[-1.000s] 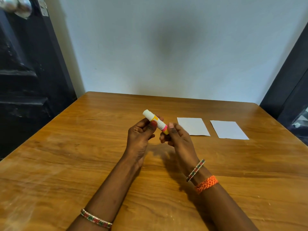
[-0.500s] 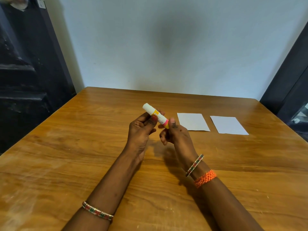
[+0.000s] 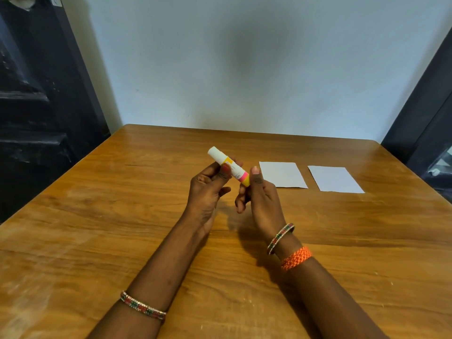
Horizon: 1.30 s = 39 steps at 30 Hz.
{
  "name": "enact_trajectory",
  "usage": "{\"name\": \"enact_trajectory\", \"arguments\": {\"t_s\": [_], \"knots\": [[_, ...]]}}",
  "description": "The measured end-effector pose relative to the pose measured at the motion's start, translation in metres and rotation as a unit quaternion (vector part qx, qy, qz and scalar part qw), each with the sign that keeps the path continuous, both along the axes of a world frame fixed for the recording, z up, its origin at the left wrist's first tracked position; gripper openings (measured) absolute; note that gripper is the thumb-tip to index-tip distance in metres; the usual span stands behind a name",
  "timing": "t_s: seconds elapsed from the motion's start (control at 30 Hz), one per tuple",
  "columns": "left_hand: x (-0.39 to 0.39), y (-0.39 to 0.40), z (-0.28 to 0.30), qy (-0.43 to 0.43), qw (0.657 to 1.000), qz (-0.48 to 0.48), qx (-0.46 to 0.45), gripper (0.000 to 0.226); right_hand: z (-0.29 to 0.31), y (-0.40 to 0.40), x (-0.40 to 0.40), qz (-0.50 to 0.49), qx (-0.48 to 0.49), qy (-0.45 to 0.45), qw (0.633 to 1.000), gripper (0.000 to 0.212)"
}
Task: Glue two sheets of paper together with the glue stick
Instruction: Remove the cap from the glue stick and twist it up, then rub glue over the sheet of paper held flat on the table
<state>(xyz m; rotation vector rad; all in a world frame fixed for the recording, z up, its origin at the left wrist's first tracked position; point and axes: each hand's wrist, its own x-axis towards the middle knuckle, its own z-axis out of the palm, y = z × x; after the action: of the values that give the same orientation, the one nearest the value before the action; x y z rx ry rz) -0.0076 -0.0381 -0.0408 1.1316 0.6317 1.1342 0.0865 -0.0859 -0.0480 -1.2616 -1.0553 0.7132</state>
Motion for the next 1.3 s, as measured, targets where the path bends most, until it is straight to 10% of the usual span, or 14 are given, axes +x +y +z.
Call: {"name": "enact_trajectory", "arguments": {"t_s": [0.33, 0.57, 0.9, 1.3], "knots": [[-0.002, 0.001, 0.002, 0.006, 0.999, 0.024, -0.019, 0.019, -0.005, 0.004, 0.001, -0.002, 0.040, -0.001, 0.999, 0.008], [0.003, -0.004, 0.000, 0.006, 0.999, -0.026, -0.017, 0.015, -0.002, -0.001, 0.001, -0.067, -0.039, 0.010, 0.997, 0.054], [0.013, -0.009, -0.006, -0.023, 1.000, -0.008, -0.007, 0.023, 0.013, -0.004, 0.002, 0.102, -0.004, 0.411, 0.906, 0.028], [0.079, -0.016, -0.004, -0.016, 0.996, -0.082, 0.013, 0.034, 0.022, -0.007, 0.053, -0.006, 0.096, 0.432, 0.897, 0.008]]}}
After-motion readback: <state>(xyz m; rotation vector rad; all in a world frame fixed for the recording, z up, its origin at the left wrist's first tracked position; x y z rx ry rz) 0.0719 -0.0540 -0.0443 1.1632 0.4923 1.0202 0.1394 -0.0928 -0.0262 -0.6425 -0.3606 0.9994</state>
